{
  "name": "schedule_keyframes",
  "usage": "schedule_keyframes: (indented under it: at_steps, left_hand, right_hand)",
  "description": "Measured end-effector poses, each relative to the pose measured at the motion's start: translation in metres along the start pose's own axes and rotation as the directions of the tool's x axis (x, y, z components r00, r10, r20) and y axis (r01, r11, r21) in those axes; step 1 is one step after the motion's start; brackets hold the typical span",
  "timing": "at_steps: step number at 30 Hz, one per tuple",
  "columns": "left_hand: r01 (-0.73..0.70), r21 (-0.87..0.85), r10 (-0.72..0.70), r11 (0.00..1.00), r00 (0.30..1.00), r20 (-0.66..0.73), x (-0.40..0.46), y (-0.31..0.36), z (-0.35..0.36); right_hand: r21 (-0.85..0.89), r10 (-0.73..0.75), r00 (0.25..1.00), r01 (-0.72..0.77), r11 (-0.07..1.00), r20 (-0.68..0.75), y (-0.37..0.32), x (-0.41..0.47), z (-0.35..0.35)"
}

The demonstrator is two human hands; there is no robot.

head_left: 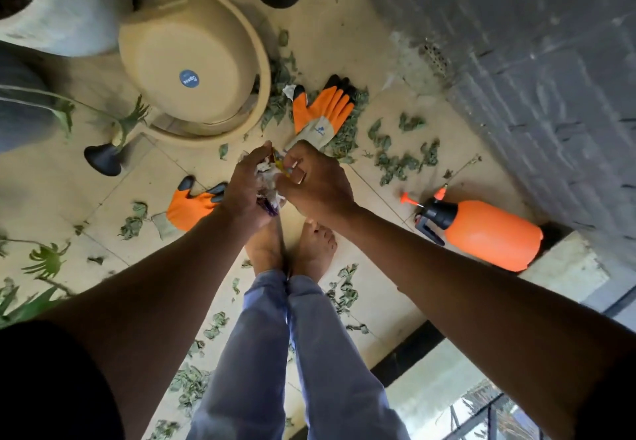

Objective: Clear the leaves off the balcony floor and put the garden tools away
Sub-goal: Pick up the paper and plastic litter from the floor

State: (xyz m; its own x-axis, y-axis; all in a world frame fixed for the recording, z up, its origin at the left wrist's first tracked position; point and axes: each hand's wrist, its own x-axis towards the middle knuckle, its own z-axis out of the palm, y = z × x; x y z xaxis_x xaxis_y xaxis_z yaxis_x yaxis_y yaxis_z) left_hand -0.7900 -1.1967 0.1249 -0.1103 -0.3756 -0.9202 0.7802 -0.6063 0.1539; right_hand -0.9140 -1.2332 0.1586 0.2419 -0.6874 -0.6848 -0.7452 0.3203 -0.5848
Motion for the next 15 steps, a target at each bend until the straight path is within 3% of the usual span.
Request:
schedule_keyframes:
  at_steps: [4, 6, 8, 10, 11, 12, 13, 15]
  left_hand:
    - [0.028, 0.050, -0.022, 0.998, 0.993, -0.118, 0.028, 0.005, -0.029]
    - [0.041, 0.048, -0.035, 0.998, 0.992, -0.118, 0.044, 0.005, -0.043]
    - [0.024, 0.131, -0.005, 0.991, 0.990, -0.142, 0.063, 0.005, -0.057]
    - [0.029, 0.293, 0.016, 0.956, 0.989, -0.150, 0.081, -0.002, -0.074]
    - [0.044, 0.278, 0.014, 0.959, 0.979, -0.203, 0.098, -0.009, -0.085]
    - [0.201, 0.278, -0.082, 0.939, 0.919, -0.385, 0.114, -0.002, -0.111]
    - [0.219, 0.106, -0.164, 0.970, 0.909, -0.383, 0.138, -0.018, -0.151]
    - [0.202, 0.323, -0.031, 0.925, 0.885, -0.465, 0.162, -0.048, -0.167]
  right_hand:
    - [-0.108, -0.036, 0.992, 0.023, 0.994, -0.122, 0.023, 0.044, 0.002]
    - [-0.192, -0.085, 0.992, 0.065, 0.979, -0.097, 0.035, 0.078, 0.007]
    - [-0.392, -0.133, 0.989, 0.099, 0.915, -0.060, 0.050, 0.122, 0.020]
    - [-0.638, -0.100, 0.991, 0.019, 0.770, -0.091, 0.064, 0.164, 0.038]
    - [-0.714, -0.060, 0.996, -0.009, 0.700, -0.072, 0.072, 0.186, 0.048]
    - [-0.750, -0.008, 0.999, -0.022, 0.661, -0.035, 0.069, 0.194, 0.053]
    - [-0.765, 0.037, 0.999, -0.029, 0.643, -0.006, 0.073, 0.204, 0.058]
    - [-0.747, 0.051, 0.998, -0.052, 0.663, -0.024, 0.075, 0.217, 0.060]
